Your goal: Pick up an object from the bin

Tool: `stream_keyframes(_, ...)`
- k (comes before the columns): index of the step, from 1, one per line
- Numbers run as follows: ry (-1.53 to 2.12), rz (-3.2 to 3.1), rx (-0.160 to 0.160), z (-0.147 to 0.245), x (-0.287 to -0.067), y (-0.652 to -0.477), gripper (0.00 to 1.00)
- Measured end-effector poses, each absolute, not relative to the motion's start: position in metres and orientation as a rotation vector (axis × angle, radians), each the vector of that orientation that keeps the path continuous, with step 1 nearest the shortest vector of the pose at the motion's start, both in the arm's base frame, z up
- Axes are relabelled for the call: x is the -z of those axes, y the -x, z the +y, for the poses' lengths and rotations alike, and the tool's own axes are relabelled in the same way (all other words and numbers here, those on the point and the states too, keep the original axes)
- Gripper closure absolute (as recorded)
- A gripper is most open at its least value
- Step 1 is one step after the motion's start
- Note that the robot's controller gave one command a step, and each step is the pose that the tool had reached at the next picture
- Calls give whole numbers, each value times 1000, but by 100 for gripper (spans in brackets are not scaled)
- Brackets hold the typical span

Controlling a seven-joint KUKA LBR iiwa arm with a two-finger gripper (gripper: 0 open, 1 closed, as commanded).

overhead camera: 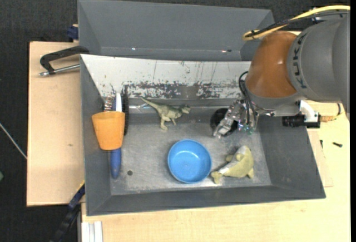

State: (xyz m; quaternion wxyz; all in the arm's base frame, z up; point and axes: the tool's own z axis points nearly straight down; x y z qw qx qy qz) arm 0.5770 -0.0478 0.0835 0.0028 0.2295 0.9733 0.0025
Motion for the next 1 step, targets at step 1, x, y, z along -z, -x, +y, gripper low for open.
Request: stream_keyframes(1, -654, 3058, -5, -47, -212, -582, 100)
